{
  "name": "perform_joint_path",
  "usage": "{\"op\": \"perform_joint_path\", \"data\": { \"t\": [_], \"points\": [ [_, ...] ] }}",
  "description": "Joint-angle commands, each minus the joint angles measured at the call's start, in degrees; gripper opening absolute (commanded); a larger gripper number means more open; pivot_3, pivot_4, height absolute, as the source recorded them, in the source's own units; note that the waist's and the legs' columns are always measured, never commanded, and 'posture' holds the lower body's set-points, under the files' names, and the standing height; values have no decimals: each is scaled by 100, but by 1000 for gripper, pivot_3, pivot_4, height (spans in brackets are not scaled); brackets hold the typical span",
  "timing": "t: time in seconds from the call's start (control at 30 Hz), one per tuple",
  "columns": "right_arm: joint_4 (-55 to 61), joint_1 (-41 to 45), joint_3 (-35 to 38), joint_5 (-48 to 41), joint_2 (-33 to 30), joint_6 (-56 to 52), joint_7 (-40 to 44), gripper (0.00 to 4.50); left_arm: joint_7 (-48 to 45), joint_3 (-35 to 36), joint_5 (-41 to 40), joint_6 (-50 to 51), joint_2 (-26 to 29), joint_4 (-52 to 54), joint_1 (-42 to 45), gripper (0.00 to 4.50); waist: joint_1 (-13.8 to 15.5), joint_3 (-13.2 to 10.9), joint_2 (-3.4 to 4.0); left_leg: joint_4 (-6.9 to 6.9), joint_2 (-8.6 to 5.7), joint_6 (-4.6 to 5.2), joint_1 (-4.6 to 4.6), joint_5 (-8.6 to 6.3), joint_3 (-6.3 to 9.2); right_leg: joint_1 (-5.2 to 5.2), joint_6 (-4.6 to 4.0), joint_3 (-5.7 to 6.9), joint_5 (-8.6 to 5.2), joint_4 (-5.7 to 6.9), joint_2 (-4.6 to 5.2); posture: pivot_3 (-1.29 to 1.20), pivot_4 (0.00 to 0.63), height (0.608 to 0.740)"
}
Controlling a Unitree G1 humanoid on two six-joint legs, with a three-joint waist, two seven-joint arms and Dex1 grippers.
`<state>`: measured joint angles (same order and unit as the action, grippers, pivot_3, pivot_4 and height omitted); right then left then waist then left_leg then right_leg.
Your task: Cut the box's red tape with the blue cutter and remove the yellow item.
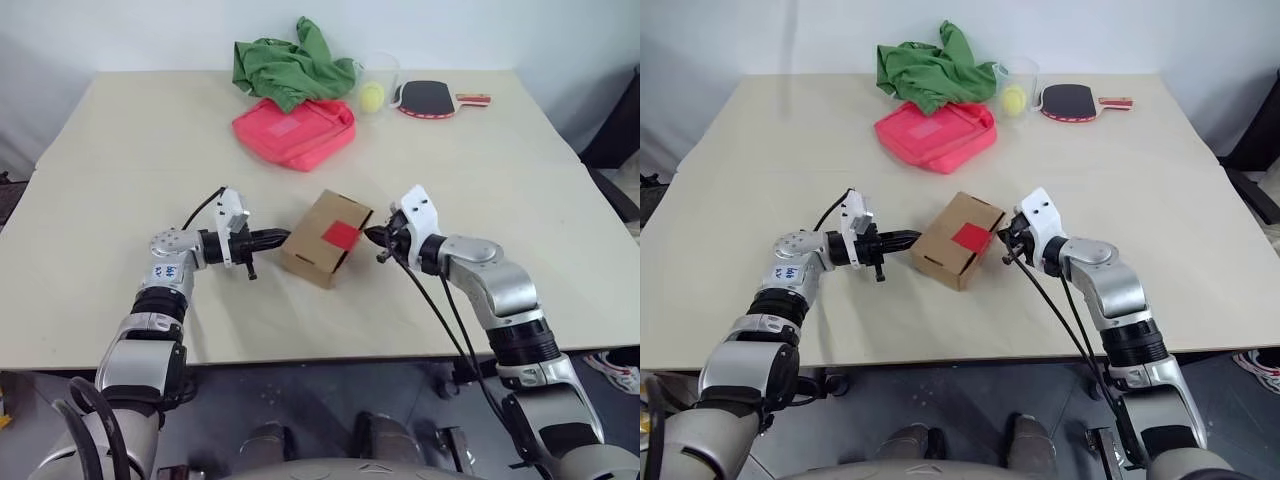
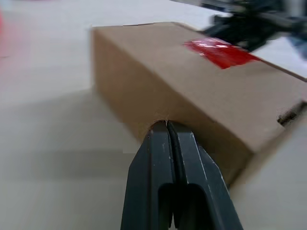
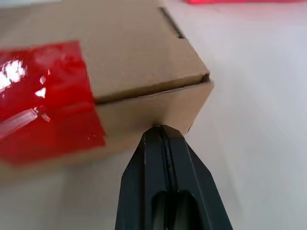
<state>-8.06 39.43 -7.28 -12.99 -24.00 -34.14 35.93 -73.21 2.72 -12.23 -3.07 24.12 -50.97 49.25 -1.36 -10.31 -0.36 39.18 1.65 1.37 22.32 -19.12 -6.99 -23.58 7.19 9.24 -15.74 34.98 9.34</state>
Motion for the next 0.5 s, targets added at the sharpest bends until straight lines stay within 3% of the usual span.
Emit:
{"op": "perform_joint_path", "data": {
  "t": [0.03, 0.27, 0.5],
  "points": [
    [-148, 226, 45, 66, 37, 345, 144, 0, -266, -104, -221, 643, 128, 1002, -285, 33, -35, 0, 0, -1, 0, 0, 0, 0, 1, -1, 0, 1, 0, 0, 0, 0, 150, 740],
    [-647, 539, 118, 136, 218, 998, 351, 0, -196, -310, -379, 1946, 425, 2724, -976, 33, -62, 0, 0, -3, 3, -2, -1, 1, 0, -3, 0, -5, 0, 2, 0, 0, 150, 740],
    [-916, 598, 42, 110, 499, 1600, 723, 0, 86, -404, -539, 2654, 465, 3707, -1383, 33, -30, 0, 0, 1, 3, -2, -1, 1, 1, -1, 0, -6, 0, 2, 0, 0, 150, 740]
  ]
}}
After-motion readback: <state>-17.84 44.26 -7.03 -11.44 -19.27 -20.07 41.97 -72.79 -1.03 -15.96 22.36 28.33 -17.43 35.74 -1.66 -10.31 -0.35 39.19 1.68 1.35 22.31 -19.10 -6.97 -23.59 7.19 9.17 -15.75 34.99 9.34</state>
